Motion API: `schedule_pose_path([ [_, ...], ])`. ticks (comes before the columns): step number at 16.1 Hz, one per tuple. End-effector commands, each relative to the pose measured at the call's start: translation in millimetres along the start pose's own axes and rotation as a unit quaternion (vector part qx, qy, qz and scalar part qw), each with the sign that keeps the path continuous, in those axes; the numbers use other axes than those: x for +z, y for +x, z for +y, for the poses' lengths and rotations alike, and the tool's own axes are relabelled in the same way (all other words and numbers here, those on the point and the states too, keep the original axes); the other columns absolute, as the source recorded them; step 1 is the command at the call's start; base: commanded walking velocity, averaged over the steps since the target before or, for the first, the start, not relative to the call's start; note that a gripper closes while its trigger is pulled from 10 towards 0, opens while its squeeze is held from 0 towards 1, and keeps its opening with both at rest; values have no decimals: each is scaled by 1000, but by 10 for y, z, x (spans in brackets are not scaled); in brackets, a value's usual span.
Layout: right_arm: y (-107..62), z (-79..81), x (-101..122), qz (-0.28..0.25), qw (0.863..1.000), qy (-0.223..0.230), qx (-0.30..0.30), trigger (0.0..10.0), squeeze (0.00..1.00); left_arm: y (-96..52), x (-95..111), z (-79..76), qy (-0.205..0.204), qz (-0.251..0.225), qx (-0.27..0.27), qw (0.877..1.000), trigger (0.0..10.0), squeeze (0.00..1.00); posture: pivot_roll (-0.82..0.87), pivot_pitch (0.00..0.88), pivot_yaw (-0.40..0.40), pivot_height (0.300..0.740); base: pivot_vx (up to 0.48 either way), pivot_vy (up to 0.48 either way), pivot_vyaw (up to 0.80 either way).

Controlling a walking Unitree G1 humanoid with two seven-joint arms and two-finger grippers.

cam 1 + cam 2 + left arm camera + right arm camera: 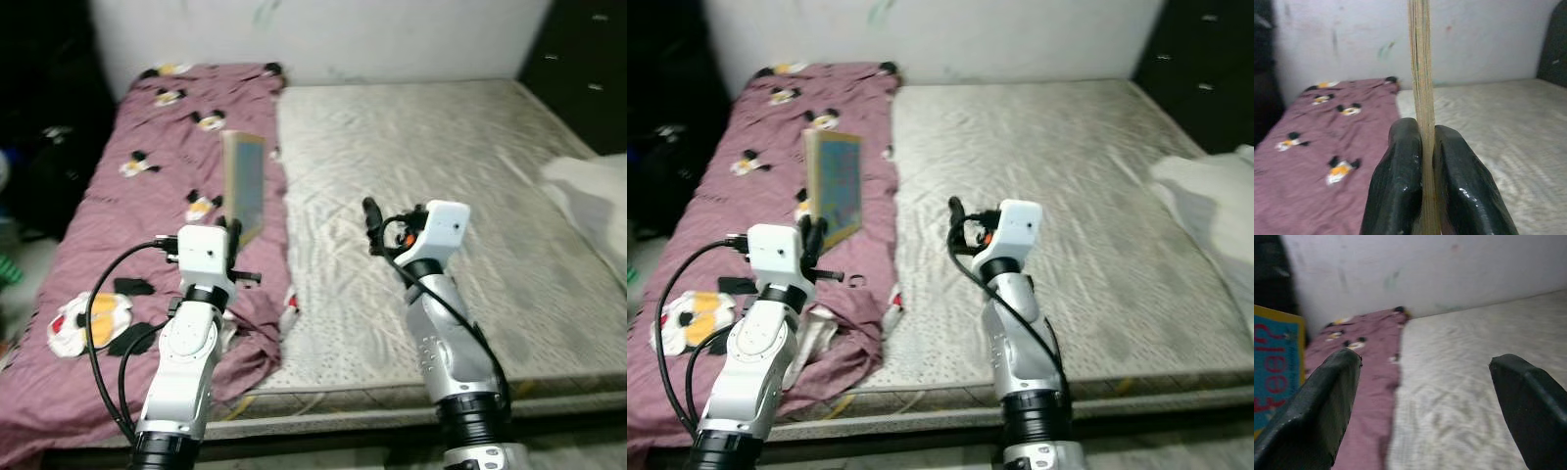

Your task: Clean up the room

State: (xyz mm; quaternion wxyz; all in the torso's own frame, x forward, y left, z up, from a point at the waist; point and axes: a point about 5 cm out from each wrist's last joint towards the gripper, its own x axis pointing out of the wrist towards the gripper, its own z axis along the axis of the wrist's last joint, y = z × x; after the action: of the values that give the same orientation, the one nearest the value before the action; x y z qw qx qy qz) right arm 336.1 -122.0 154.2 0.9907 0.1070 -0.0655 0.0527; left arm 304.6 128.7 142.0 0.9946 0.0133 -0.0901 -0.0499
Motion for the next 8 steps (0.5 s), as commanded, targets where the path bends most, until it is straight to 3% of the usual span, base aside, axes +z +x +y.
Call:
schedule_pose_path([
  [1, 11, -19, -1, 1, 1000, 3, -4, 10000, 0, 62, 106, -77, 2, -25, -13, 1000, 10000, 0, -24, 46, -3, 740, 0, 0, -538],
  [8, 15, -1, -8, 4, 1000, -1, -1, 10000, 0, 71, 103, -88, -16, -27, -3, 999, 10000, 0, -33, 47, -6, 740, 0, -35, 0],
])
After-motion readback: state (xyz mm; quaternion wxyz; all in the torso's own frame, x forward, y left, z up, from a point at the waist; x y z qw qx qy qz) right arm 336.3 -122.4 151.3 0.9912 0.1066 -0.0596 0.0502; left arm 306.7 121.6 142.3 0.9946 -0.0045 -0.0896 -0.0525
